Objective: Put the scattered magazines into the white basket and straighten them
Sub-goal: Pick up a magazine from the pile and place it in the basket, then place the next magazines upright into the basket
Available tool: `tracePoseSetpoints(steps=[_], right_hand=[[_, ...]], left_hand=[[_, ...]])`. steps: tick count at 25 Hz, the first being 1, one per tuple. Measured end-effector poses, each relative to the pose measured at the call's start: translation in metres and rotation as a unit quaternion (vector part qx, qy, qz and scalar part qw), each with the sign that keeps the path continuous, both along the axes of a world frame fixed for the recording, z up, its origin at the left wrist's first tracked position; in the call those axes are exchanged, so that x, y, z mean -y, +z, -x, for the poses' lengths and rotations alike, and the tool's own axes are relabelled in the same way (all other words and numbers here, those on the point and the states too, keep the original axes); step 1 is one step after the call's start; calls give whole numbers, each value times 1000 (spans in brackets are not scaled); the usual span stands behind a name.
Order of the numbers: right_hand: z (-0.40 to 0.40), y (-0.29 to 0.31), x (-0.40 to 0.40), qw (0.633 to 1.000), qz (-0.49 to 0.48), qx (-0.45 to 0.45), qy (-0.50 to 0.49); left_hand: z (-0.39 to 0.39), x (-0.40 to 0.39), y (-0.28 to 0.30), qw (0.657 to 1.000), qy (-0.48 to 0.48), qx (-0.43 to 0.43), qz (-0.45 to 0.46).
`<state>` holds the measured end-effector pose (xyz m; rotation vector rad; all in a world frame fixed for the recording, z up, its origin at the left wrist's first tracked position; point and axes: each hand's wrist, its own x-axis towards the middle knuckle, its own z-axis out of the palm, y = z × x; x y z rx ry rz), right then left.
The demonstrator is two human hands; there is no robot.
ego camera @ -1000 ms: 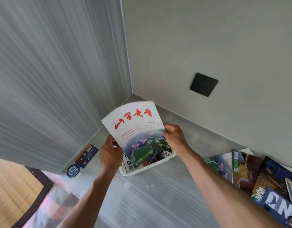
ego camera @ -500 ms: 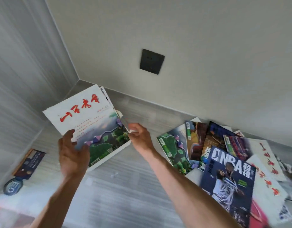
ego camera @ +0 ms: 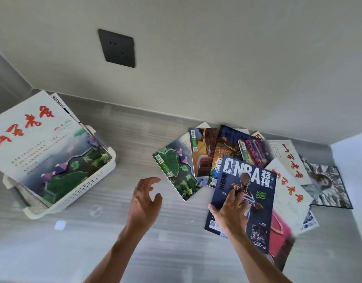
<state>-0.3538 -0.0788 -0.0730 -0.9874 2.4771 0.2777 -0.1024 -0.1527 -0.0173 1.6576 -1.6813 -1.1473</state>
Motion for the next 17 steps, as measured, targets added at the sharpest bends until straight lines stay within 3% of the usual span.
tracePoseSetpoints(steps=[4, 10, 14, 17], right_hand=[[-3, -7, -1, 998, -25, -37, 42], [-7, -4, -5, 992, -36, -8, 120], [-7, 8, -6, 987, 51, 44, 149], [-8, 24, 8, 971, 159, 167, 65]], left_hand=[[18, -13, -3, 999, -24, 20, -18], [24, -25, 0, 997, -34, 36, -53], [29, -29, 2, 997, -33, 36, -62], [31, -33, 4, 996, -31, 20, -78]])
